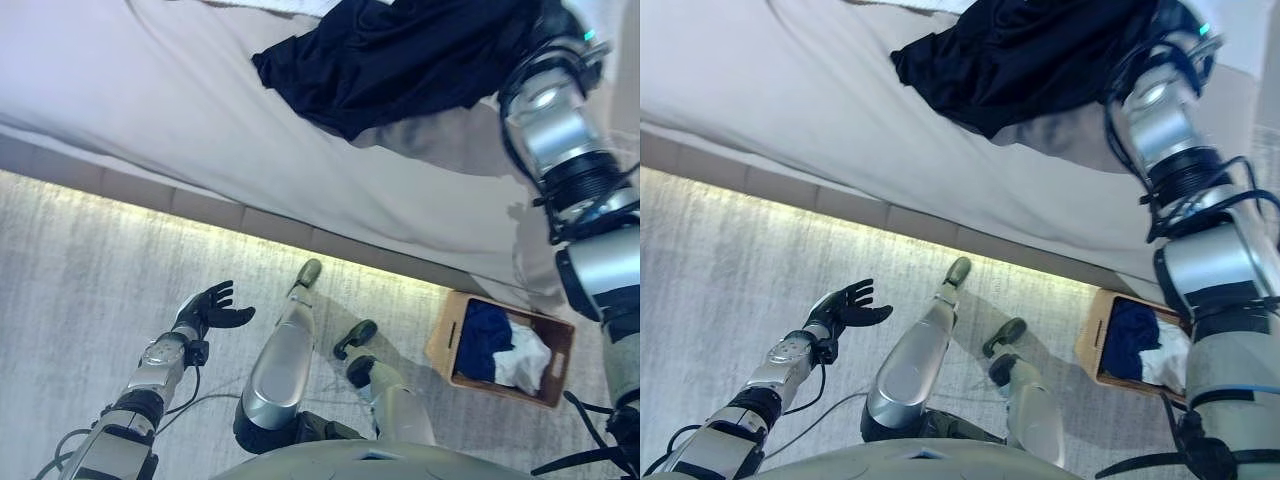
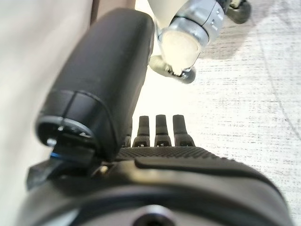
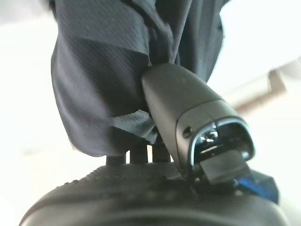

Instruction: Pick up the clothes from the bed and place them into the basket

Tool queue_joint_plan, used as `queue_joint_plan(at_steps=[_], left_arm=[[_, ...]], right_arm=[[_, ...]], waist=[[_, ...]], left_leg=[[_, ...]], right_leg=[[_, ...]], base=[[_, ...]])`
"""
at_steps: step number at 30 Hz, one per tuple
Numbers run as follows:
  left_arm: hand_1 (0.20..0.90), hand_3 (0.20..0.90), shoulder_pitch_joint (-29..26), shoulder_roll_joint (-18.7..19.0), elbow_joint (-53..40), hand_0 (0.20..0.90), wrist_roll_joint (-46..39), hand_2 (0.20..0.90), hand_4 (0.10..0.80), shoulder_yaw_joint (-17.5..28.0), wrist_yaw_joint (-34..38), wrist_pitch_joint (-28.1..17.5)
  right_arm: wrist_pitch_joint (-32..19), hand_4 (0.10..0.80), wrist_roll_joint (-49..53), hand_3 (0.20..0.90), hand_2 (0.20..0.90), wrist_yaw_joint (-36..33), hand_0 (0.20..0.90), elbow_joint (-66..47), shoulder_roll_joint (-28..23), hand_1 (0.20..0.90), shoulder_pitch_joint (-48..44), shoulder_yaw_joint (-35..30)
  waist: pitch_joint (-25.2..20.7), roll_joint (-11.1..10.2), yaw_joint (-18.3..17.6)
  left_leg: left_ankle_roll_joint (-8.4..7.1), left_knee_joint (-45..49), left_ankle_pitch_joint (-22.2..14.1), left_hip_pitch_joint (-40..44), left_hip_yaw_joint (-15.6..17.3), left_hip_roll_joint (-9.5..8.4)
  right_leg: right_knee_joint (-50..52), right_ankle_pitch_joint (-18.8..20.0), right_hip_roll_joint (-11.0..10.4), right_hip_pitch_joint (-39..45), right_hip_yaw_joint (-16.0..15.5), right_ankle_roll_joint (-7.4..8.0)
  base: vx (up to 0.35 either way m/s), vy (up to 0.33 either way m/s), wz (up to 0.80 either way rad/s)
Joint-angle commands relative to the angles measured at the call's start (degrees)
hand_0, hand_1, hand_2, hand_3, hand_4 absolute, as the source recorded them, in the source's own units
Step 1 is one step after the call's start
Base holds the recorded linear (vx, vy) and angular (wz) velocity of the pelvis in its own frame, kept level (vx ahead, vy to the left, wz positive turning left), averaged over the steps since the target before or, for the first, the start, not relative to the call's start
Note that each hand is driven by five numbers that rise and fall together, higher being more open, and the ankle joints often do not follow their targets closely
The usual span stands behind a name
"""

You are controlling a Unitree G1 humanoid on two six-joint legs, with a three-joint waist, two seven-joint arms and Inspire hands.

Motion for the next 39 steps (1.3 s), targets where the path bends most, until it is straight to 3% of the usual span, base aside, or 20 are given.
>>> queue_joint_plan(at_steps=[1,11,21,32,39], left_arm=[[0.9,0.9,7.5,1.7,5.5,0.9,6.5,0.9,0.8,-3.0,-0.4,0.8],[0.9,0.9,5.9,-2.2,10.6,0.9,9.2,0.9,0.8,-4.2,-1.0,2.5],[0.9,0.9,4.5,-5.0,11.5,0.9,11.5,0.9,0.8,-5.8,-2.6,4.5],[0.9,0.9,5.5,-5.5,10.9,0.9,13.4,0.9,0.8,-7.1,-3.2,5.3],[0.9,0.9,6.2,-4.7,10.8,0.9,14.7,0.9,0.8,-5.6,-3.2,6.1]], right_arm=[[-2.1,0.1,-1.4,0.2,0.3,-5.2,0.3,-5.7,-11.4,0.3,-0.5,-1.4],[-3.1,0.1,-1.9,0.2,0.3,-1.8,0.3,-11.0,-22.5,0.3,1.6,-4.1],[-7.6,0.1,-0.7,0.2,0.3,0.4,0.3,-12.1,-30.1,0.3,5.3,-7.4],[-6.9,0.1,0.8,0.2,0.3,3.5,0.3,-12.2,-29.3,0.3,12.0,-11.8],[-4.5,0.1,-2.0,0.2,0.3,13.2,0.3,-11.8,-25.4,0.3,19.0,-13.0]], waist=[[-13.2,-1.3,-4.7],[-23.8,-0.4,-13.7],[-27.5,0.4,-20.9],[-27.4,0.7,-22.4],[-26.2,2.1,-22.6]], left_leg=[[2.21,-8.8,-3.6,8.3,5.4,0.81],[1.03,-12.2,-4.5,16.1,11.5,1.76],[0.4,-12.3,-6.9,20.9,17.6,2.75],[-0.5,-12.3,-7.0,21.9,19.5,3.88],[-0.94,-12.3,-6.3,21.3,19.1,4.39]], right_leg=[[1.5,1.9,1.1,3.4,3.6,2.12],[-4.7,1.5,3.2,7.8,9.6,0.42],[-8.2,2.4,4.4,9.0,15.3,-0.42],[-10.8,4.0,4.7,9.4,16.0,-0.3],[-10.8,3.9,4.8,8.6,15.8,-0.67]], base=[[0.049,-0.015,-0.47],[0.014,-0.029,-0.46],[-0.02,-0.052,-0.47],[-0.019,-0.086,-0.22],[-0.01,-0.084,-0.04]])
